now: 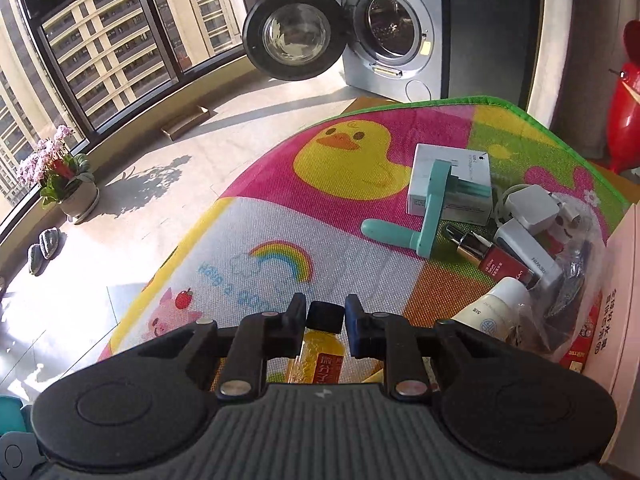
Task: Organize rigid objects
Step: 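Grasp the yellow oil bottle with the right tool and lift it while the left tool holds the plug, then drop the plug into the pink box with the left tool while the right tool sets the bottle inside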
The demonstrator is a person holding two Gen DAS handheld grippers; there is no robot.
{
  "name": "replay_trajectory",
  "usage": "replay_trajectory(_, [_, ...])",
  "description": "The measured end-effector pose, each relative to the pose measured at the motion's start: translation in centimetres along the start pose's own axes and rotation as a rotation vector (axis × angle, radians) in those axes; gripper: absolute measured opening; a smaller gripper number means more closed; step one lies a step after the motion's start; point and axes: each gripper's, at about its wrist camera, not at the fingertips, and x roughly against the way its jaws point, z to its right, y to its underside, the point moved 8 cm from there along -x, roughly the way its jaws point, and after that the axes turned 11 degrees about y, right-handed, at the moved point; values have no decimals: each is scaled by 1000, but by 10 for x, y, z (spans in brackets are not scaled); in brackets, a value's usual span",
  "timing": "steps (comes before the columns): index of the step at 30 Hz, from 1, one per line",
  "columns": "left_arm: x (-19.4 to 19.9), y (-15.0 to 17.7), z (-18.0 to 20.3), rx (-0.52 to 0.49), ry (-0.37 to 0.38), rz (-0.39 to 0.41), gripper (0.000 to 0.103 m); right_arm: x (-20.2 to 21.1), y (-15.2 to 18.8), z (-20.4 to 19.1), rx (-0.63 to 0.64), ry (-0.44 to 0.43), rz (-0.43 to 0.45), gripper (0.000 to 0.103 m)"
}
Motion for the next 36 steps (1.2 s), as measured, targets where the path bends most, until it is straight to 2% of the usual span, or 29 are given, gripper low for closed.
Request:
replay_trajectory(4, [0, -1, 7, -23, 13, -5, 24, 68, 27, 23, -5, 3, 76, 18])
replay_trajectory(11, [-3, -22, 51, -144, 71, 4, 24, 156, 94, 85, -39, 164, 191, 18])
replay_trajectory(14, [-14, -51, 81, -216, 115, 38, 24, 176, 124, 116, -67, 252, 208, 18])
replay_trajectory(17, [-37, -97, 121, -302, 177, 95, 24, 191, 145, 140, -107, 290, 218, 18])
replay_trajectory(19, [-60, -128, 141, -303, 226, 137, 23, 202, 153, 157, -137, 317, 239, 18])
replay_trajectory(21, [-92, -151, 153, -237, 290, 127, 26, 211, 155, 170, -166, 340, 259, 18])
replay_trajectory(23, [-118, -160, 155, -157, 313, 105, 26, 219, 153, 183, -189, 360, 284, 18])
replay_trajectory(26, [-136, -154, 142, -104, 282, 86, 26, 231, 137, 201, -211, 380, 346, 18])
replay_trajectory(29, [-125, -132, 121, -81, 262, 75, 26, 231, 111, 219, -247, 387, 381, 18])
replay_trajectory(32, [-105, -104, 94, -75, 210, 46, 26, 217, 81, 236, -271, 376, 394, 18])
replay_trajectory(36, [-85, -69, 62, -18, 165, -27, 26, 173, 49, 252, -305, 372, 337, 18])
